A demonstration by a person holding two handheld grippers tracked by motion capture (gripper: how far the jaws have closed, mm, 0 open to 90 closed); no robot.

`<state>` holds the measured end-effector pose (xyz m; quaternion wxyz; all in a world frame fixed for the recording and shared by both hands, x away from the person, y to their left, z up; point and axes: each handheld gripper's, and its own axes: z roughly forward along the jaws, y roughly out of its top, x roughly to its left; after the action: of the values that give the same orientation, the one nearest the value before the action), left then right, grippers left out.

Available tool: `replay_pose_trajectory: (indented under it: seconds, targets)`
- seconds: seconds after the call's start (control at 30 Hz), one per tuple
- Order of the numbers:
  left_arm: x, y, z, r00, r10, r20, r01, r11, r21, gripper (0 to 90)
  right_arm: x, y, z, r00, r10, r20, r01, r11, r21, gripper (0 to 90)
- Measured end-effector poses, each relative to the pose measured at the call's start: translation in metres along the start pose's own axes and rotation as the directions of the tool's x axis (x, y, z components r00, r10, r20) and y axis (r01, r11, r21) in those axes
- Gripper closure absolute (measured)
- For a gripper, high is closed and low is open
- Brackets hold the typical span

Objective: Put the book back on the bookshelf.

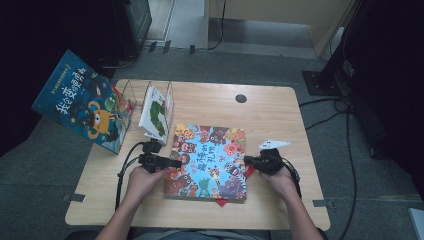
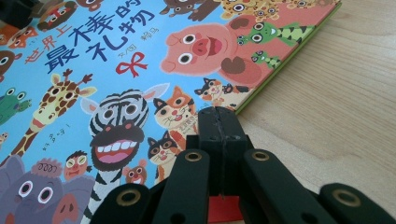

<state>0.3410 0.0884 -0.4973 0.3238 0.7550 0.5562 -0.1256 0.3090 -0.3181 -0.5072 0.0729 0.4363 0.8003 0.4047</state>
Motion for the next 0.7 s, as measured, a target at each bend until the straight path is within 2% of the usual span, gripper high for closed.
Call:
replay_pose_trajectory:
  seconds: [0.13,0.27,0.37,0.4,0.43,0.47,0.5,0.57,0.6,0.7]
  targets:
    - [-0.007,0.001,-0.010,0.9994,0.033,-0.005,-0.033,0.9994,0.013,50.2,-0.002,-0.001,0.000,0.9999,0.000,-0.015,0.000,1.000,-0.003,90.0]
    - [-0.011,0.004,-0.029,0.9985,0.017,0.052,-0.015,0.9991,-0.040,54.4,-0.001,-0.002,0.001,0.9995,-0.008,-0.030,0.008,1.000,-0.007,90.0]
    - [-0.020,0.011,-0.042,0.9976,0.039,0.057,-0.038,0.9988,-0.030,55.6,0.001,-0.002,0.002,0.9990,-0.017,-0.041,0.017,1.000,-0.008,90.0]
    - [-0.023,0.013,-0.046,0.9959,0.042,0.080,-0.040,0.9989,-0.022,56.8,0.002,-0.002,0.003,0.9986,-0.020,-0.048,0.020,1.000,-0.006,90.0]
    - [-0.027,0.016,-0.049,0.9920,0.035,0.121,-0.033,0.9993,-0.018,57.9,0.003,-0.001,0.004,0.9980,-0.028,-0.057,0.028,1.000,-0.006,90.0]
    - [-0.030,0.019,-0.052,0.9855,0.034,0.166,-0.032,0.9994,-0.014,59.7,0.005,-0.001,0.006,0.9968,-0.033,-0.073,0.033,0.999,-0.007,90.0]
    - [-0.035,0.023,-0.056,0.9817,0.042,0.186,-0.039,0.9991,-0.018,61.2,0.007,-0.001,0.008,0.9950,-0.050,-0.087,0.050,0.999,-0.005,90.0]
    - [-0.044,0.030,-0.066,0.9805,0.064,0.186,-0.058,0.9976,-0.036,66.1,0.017,0.004,0.015,0.9921,-0.091,-0.087,0.092,0.996,0.007,90.0]
    - [-0.047,0.033,-0.069,0.9804,0.069,0.185,-0.063,0.9974,-0.035,66.1,0.017,0.004,0.015,0.9921,-0.091,-0.087,0.092,0.996,0.007,90.0]
    - [-0.056,0.044,-0.073,0.9800,0.084,0.180,-0.087,0.9962,0.007,67.8,0.023,0.006,0.019,0.9914,-0.109,-0.072,0.110,0.994,0.004,90.0]
